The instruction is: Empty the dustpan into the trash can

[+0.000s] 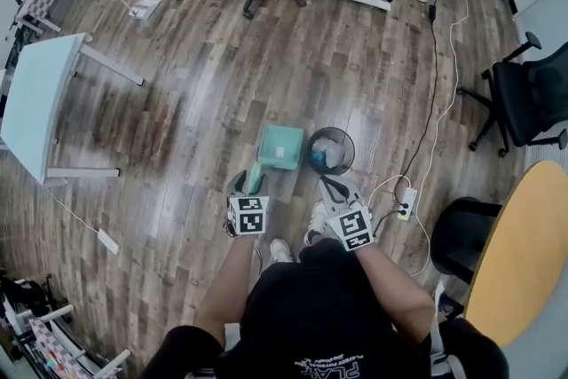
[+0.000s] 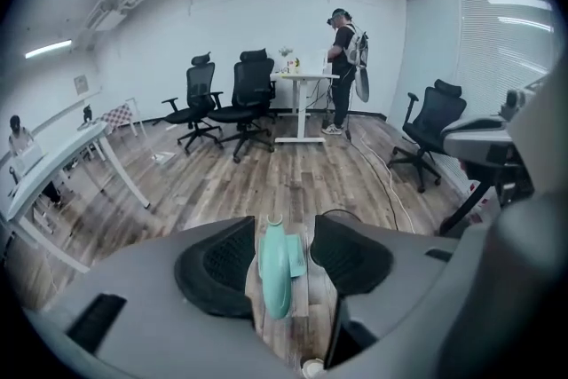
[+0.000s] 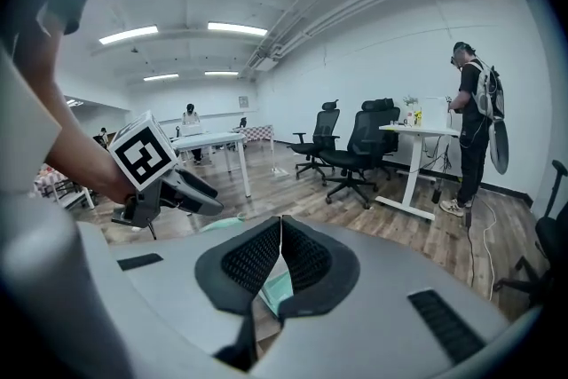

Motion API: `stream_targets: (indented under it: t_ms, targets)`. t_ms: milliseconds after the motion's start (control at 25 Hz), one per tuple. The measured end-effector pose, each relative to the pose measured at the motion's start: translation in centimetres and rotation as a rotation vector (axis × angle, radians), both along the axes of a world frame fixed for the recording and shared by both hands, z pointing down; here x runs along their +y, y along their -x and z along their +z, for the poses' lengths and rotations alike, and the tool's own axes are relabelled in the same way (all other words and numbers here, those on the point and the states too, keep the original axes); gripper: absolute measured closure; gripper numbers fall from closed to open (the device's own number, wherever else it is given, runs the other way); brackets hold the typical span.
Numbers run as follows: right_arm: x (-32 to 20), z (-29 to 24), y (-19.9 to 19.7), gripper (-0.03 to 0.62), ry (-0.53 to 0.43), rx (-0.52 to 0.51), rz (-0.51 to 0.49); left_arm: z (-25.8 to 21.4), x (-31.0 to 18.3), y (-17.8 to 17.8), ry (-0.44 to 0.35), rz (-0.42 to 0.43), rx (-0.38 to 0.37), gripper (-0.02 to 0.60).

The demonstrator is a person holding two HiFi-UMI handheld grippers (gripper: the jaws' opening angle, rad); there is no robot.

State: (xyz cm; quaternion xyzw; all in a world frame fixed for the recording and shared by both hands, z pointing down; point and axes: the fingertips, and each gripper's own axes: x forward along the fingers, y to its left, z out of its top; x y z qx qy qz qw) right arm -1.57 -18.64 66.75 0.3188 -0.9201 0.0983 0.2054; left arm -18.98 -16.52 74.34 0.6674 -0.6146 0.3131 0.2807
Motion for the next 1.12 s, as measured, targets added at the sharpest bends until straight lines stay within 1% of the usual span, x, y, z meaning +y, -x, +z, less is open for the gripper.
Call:
stream_targets:
  t_ms: [120, 280, 320, 400, 440, 480, 520, 560, 640, 720, 800, 880, 960, 1040, 1120]
  targets:
    - [0.9, -2.0, 0.6, 0.569, -0.039, -0.012, 0.027, -3.9, 1.0, -0.2, -0.066, 0.038, 0.009, 0.359]
    - [1.0, -4.6, 1.3, 0.569, -0.09, -0.028, 0.057, -9.0, 2.6, 0.3, -0.158, 0.041, 0.042, 0.362]
    - [1.2, -5.3, 1.4, 0.569, -0.106, -0.036, 0.063, -9.9, 3.2, 0.2, -0.18, 0.056, 0.046, 0.375]
    - [1.7, -7.4, 1.7, 0.569, -0.144, -0.062, 0.062, -11.4, 4.1, -0.2, -0.228, 0.092, 0.04, 0.429]
    - [2.1, -8.6, 2.2, 0.569, -0.166, -0.074, 0.048, -12.2, 4.4, -0.2, -0.259, 0.101, 0.029, 0.469]
    - [2.5, -9.7, 2.9, 0.569, -0.191, -0.081, 0.021, -13.1, 4.5, 0.0, -0.292, 0.103, 0.014, 0.494]
    - [3.2, -10.7, 3.7, 0.569, -0.217, -0.082, -0.012, -13.8, 4.8, 0.2, -0.321, 0.102, 0.003, 0.501]
    - [4.1, -11.5, 4.4, 0.569, -0.239, -0.08, -0.042, -14.4, 5.3, 0.4, -0.339, 0.101, 0.0, 0.532]
    - [6.2, -12.4, 5.3, 0.569, -0.259, -0.08, -0.07, -15.2, 6.9, 0.6, -0.349, 0.098, 0.009, 0.554]
    - [7.5, -13.3, 5.6, 0.569, -0.253, -0.117, -0.043, -16.0, 8.4, 0.6, -0.362, 0.092, 0.025, 0.557]
    - [7.8, -14.7, 5.3, 0.569, -0.243, -0.183, 0.019, -17.3, 9.4, 0.4, -0.394, 0.086, 0.058, 0.557]
    - [8.1, -16.2, 5.2, 0.571, -0.248, -0.213, 0.069, -18.7, 10.1, 0.0, -0.425, 0.09, 0.085, 0.557]
    - [8.9, -16.9, 5.4, 0.571, -0.26, -0.186, 0.08, -19.8, 10.9, -0.3, -0.453, 0.108, 0.097, 0.557]
    - [9.9, -17.4, 6.0, 0.571, -0.277, -0.151, 0.065, -20.7, 11.7, -0.2, -0.481, 0.121, 0.102, 0.557]
    - [11.1, -17.9, 6.5, 0.571, -0.289, -0.141, 0.053, -21.5, 12.6, 0.4, -0.51, 0.113, 0.105, 0.557]
